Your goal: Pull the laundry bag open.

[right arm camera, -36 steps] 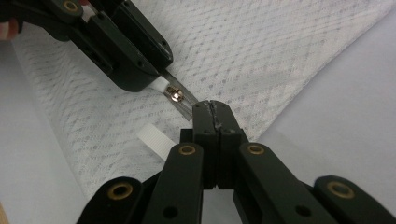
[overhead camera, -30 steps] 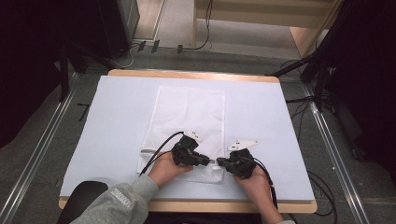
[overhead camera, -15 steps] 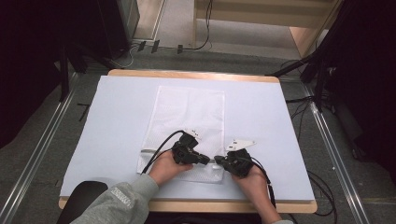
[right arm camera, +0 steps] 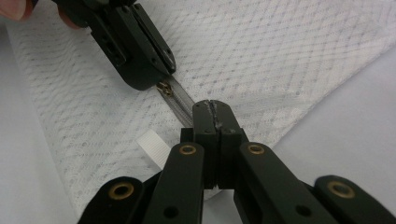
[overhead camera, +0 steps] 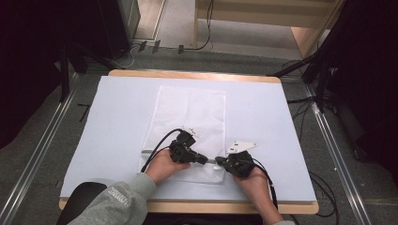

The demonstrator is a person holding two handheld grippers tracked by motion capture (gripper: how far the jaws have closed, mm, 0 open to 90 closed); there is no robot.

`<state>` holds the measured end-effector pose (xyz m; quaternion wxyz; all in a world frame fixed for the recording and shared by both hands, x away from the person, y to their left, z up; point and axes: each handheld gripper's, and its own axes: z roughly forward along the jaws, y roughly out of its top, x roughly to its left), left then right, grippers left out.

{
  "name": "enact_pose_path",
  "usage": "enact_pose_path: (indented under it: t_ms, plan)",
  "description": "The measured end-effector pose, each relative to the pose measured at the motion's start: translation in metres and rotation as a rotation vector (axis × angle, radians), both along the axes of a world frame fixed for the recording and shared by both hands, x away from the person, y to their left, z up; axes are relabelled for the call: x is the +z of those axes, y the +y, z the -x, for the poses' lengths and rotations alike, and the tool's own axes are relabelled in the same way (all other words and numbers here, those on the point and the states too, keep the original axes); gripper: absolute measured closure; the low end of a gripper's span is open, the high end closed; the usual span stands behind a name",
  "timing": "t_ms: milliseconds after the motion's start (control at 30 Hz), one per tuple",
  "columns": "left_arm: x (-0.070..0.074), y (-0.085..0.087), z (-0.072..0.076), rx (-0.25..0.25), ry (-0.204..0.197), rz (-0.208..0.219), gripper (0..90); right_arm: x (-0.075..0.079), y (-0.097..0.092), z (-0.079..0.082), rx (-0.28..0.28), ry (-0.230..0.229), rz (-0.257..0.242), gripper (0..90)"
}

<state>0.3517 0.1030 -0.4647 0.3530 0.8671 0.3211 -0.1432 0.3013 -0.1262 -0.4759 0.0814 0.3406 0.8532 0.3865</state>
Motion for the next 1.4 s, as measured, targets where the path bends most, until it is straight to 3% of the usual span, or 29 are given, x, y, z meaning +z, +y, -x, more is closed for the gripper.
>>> enact_pose_path:
  t_ms: [633, 1000, 1400]
  plan:
    - [0.007, 0.036, 0.0, 0.043, 0.026, 0.01, 88.1, 0.0, -0.002, -0.004, 0.029, 0.017, -0.007, 90.0]
    - [0.016, 0.07, 0.006, 0.077, 0.003, 0.005, 88.0, 0.0, -0.003, -0.005, 0.045, 0.018, -0.006, 90.0]
    - [0.023, 0.107, 0.008, 0.11, 0.014, 0.0, 88.1, 0.001, -0.003, -0.007, 0.053, 0.022, -0.004, 90.0]
